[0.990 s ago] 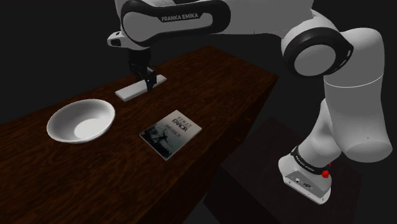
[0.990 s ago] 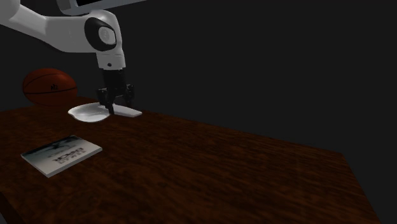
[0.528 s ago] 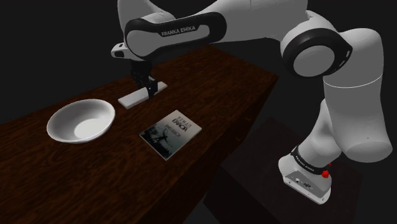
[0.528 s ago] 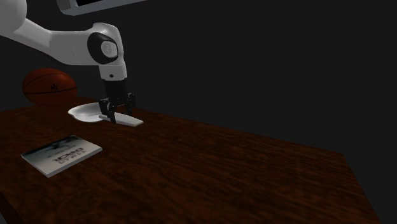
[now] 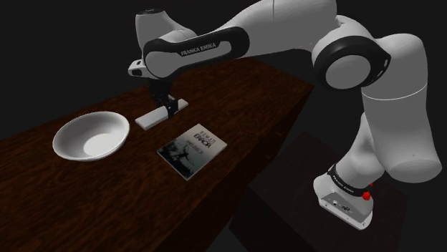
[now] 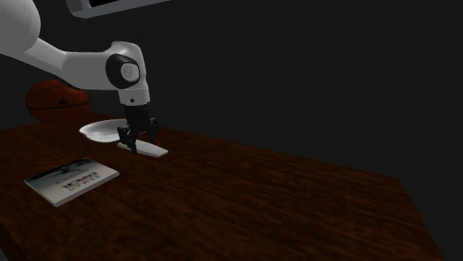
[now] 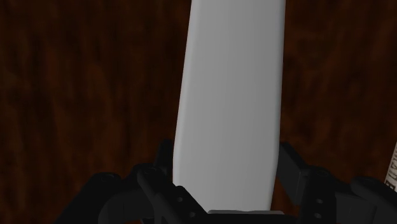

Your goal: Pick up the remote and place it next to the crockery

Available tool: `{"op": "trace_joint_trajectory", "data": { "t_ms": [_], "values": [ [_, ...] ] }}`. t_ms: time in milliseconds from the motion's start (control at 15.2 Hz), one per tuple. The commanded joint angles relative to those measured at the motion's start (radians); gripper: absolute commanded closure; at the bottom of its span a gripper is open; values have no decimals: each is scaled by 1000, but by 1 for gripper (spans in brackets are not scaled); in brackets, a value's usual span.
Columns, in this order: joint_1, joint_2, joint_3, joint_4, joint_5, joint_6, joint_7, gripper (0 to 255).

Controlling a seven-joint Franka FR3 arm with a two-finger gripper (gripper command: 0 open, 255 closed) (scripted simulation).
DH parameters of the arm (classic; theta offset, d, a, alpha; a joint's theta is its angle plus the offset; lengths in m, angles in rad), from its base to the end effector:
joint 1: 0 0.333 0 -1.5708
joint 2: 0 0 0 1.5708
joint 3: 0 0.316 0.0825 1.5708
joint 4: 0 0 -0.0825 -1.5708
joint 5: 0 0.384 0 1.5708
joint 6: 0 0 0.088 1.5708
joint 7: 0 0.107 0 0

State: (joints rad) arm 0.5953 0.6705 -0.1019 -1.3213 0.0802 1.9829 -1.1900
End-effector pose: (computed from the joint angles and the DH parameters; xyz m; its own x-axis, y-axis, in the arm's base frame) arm 0.6344 0.3658 0.3416 -0.1018 0.9948 0.0073 0.9948 0.1019 -0.0088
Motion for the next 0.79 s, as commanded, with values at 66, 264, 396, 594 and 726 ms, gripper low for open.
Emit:
{"op": "trace_joint_trajectory", "data": {
  "t_ms": [66,264,396,594,726],
  "values": [
    [0,2,0,1,0,3,0,255],
    [0,2,0,1,0,3,0,255],
    [0,2,0,1,0,3,0,0],
    [0,2,0,1,0,3,0,0],
    [0,2,0,0,0,3,0,0]
  ]
}}
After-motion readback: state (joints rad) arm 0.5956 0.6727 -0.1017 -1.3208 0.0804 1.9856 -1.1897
